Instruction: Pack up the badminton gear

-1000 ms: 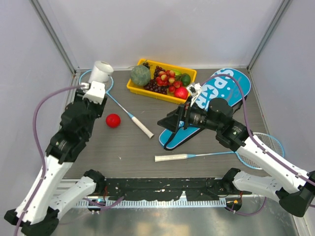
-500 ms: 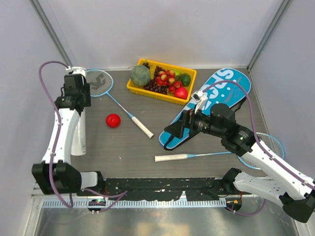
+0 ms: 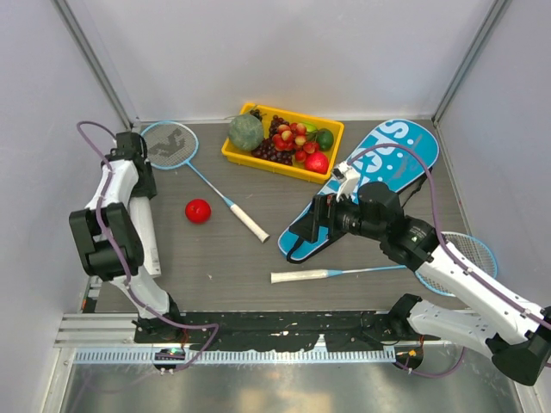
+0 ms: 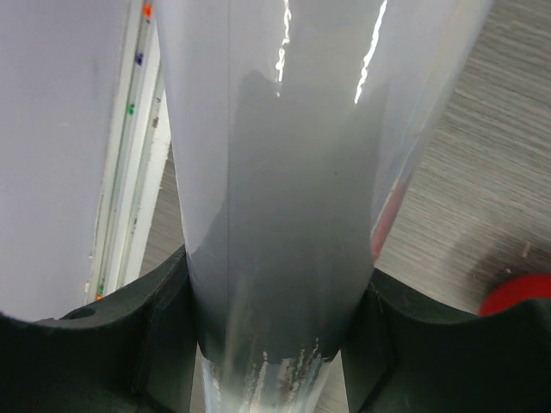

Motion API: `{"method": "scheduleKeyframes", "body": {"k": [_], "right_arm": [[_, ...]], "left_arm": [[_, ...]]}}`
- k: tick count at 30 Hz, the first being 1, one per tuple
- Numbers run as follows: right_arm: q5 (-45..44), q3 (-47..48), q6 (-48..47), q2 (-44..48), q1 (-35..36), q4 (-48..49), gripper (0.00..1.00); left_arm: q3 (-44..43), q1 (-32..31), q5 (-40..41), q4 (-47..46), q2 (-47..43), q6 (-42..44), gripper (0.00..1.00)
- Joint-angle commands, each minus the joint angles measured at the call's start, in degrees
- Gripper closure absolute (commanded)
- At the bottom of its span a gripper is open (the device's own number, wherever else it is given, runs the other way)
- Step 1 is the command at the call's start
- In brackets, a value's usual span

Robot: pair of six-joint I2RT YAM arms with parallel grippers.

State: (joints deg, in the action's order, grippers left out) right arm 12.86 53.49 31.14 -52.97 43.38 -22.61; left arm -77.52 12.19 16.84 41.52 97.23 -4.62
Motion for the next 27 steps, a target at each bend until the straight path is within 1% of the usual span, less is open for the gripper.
{"method": "scheduleKeyframes", "body": {"k": [1,4,8,12,14,15,18,25,26,27], "right_arm": [[-1.87,0.73,-1.25,-0.82,-0.13,1.17,0.05],[-2.14,1.0,-1.95,-1.43,-0.13,1.17,0.05],[-3.28,1.09,-2.04,-1.96,-0.13,0.99,0.05],[-5.04,0.21,-0.2,-2.05,-0.13,0.64,0.05],[-6.09,-0.14,0.59,-1.87,-0.13,0.64,0.05],[-6.44,-0.23,0.85,-1.79,-0.13,0.64,0.05],[-7.76,-0.58,1.73,-1.52,-0.13,0.11,0.05],[-12.68,-1.99,4.9,-0.21,-0.13,-0.5,0.05],[-15.82,-2.69,5.68,-0.2,-0.13,-0.59,0.05],[-17.07,-3.04,6.65,-0.2,-0.13,-0.77,0.05]], "left_arm": [[-3.08,0.38,3.19,1.81,4.1,-2.84,0.56],[-1.24,0.91,2.68,-0.55,5.42,-3.2,0.47],[-0.53,1.35,1.97,-0.56,7.27,-3.11,0.42],[1.22,1.44,1.62,-1.88,7.01,-2.76,0.34],[2.28,1.52,1.71,-3.28,6.66,-2.85,0.19],[2.19,1.61,1.1,-3.11,6.83,-3.02,0.16],[1.93,1.7,-0.57,-3.02,6.4,-3.81,0.14],[1.67,1.7,-4.88,-3.29,-0.36,-4.52,0.12],[1.58,1.7,-5.15,-3.37,-1.77,-4.52,0.12],[1.75,1.7,-5.15,-3.55,-3.35,-4.52,0.12]]}}
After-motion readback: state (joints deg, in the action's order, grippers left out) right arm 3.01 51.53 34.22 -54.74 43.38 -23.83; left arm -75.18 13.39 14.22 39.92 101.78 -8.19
